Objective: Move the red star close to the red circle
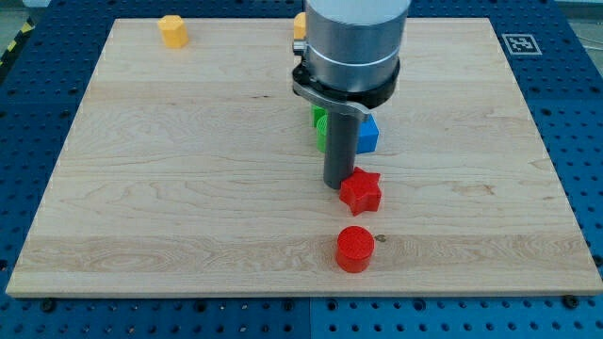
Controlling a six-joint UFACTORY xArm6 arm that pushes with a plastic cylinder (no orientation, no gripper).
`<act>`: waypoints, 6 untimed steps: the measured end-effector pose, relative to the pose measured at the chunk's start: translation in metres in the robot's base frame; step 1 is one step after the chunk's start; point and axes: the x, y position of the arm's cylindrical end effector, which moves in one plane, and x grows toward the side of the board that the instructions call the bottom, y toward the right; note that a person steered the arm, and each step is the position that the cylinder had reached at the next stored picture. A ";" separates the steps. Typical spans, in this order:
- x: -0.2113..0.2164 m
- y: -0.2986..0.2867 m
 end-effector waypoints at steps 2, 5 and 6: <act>0.014 0.039; 0.052 0.080; 0.053 0.081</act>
